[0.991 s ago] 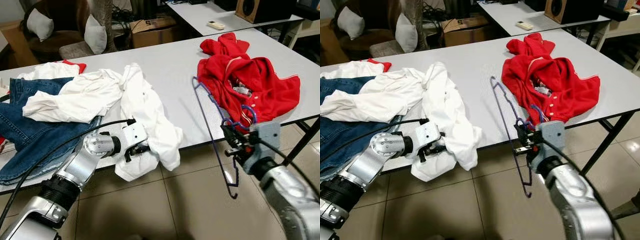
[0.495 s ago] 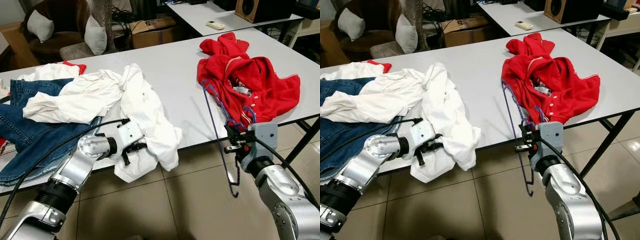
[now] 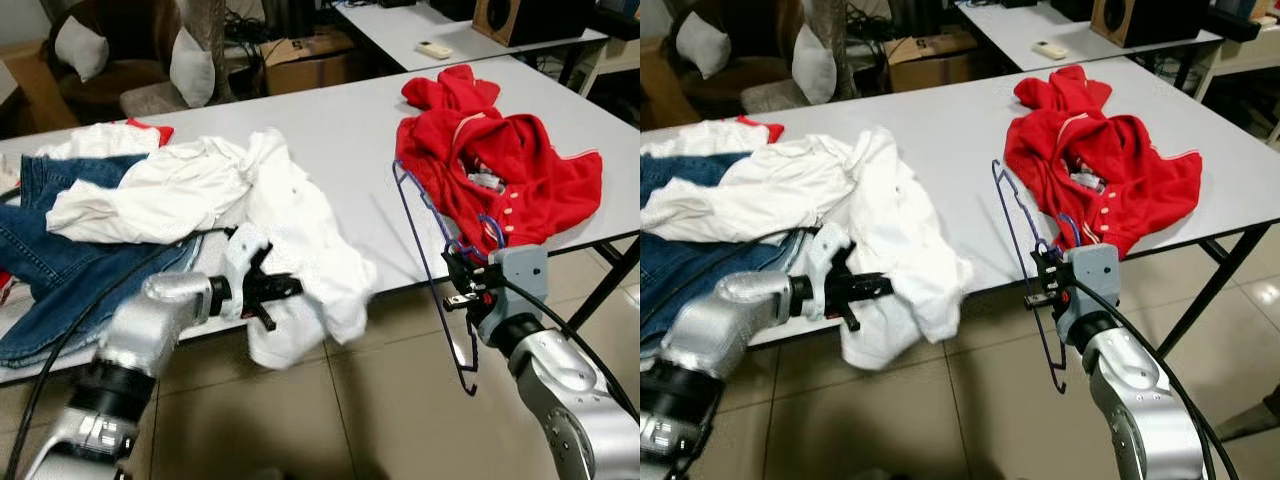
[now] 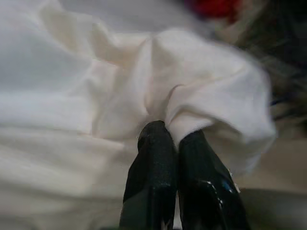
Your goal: Hang hanger
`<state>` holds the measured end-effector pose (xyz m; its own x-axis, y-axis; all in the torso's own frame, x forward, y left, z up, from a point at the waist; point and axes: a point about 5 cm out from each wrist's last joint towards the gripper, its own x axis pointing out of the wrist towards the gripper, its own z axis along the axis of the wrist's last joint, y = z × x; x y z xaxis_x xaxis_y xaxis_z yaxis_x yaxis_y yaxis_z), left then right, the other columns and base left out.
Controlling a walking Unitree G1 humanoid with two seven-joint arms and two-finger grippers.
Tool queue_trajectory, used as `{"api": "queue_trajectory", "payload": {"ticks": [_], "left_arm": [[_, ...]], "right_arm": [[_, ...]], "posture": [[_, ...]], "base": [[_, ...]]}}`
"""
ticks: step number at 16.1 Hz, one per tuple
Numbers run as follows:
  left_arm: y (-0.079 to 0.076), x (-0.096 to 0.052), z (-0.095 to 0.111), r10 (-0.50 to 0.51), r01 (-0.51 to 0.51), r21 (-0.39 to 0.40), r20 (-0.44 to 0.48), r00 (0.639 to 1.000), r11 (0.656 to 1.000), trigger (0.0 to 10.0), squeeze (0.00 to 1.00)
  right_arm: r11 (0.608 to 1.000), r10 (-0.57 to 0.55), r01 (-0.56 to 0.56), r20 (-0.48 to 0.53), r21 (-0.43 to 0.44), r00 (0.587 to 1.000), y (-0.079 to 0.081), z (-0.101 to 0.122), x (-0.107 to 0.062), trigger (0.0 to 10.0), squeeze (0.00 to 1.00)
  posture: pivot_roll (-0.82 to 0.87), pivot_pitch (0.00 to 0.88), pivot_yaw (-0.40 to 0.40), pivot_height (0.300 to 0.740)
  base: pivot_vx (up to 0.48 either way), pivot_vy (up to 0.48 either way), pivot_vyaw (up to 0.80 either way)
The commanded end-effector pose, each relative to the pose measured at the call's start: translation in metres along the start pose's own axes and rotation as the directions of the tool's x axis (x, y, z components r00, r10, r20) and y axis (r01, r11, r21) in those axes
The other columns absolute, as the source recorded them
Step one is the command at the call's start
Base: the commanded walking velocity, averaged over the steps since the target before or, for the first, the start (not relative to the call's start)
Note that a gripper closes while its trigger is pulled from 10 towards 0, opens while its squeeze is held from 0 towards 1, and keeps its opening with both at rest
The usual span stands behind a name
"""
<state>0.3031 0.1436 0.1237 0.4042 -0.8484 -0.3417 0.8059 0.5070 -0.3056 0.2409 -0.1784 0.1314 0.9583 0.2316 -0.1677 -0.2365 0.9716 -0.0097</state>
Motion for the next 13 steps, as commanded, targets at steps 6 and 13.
{"api": "queue_trajectory", "payload": {"ticks": [6,13], "left_arm": [[0.067,-0.008,0.026,0.568,-0.304,-0.649,0.24,0.788,0.697,0.0,0.0],[0.051,0.001,0.016,0.434,-0.315,-0.463,0.175,0.884,0.828,0.0,0.0]], "right_arm": [[0.996,-0.045,0.041,0.043,0.078,0.998,-0.005,0.005,0.002,10.0,0.0],[0.998,-0.021,0.019,0.035,0.056,0.999,-0.003,0.002,0.0,10.0,0.0]], "posture": [[-0.15,0.0,0.11,0.74],[-0.14,0.0,0.101,0.74]], "base": [[0.0,0.0,0.0],[0.0,0.0,0.0]]}}
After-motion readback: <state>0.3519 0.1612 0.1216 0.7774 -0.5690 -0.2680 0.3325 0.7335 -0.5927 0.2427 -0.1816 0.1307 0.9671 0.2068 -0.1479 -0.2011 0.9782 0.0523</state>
